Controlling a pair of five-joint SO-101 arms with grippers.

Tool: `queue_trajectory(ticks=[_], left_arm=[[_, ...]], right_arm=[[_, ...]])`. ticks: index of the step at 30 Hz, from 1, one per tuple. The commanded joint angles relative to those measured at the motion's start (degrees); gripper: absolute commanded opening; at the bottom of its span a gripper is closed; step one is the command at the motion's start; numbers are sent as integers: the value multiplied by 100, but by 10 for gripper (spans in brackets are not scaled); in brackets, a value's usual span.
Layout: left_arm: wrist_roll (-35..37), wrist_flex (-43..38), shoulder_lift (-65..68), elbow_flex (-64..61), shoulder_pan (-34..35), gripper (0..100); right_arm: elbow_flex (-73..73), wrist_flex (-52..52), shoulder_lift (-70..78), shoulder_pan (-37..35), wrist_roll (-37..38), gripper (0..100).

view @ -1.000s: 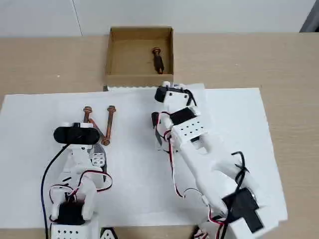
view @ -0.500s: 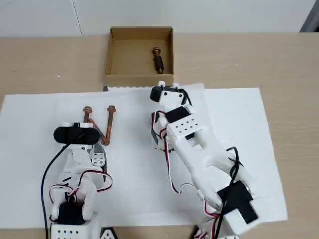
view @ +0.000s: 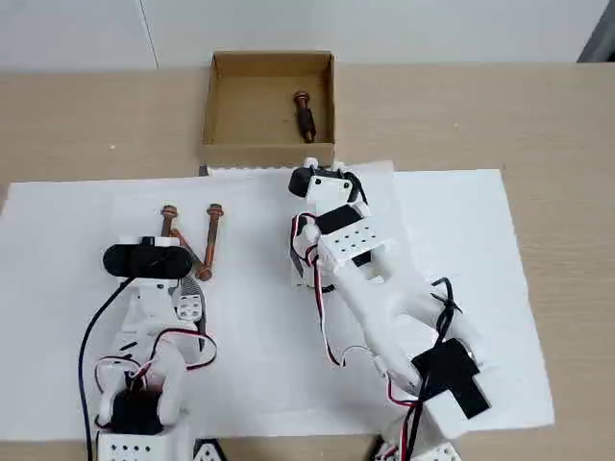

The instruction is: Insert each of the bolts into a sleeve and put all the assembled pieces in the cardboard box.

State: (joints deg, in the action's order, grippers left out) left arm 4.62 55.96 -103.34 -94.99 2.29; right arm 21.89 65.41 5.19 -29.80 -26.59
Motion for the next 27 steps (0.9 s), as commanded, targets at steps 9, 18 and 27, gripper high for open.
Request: queue_trajectory(ticks=[9, 18, 27], left_arm=[[9, -9, -44, 22, 44, 6], [-9, -9, -44, 22, 35, 6], [-26, -9, -44, 22, 18, 6]], right_arm=[[-237, -13, 13, -13, -44, 0], [-1618, 1174, -4, -22, -44, 3], [-4185, 3336, -22, -13, -9, 3]])
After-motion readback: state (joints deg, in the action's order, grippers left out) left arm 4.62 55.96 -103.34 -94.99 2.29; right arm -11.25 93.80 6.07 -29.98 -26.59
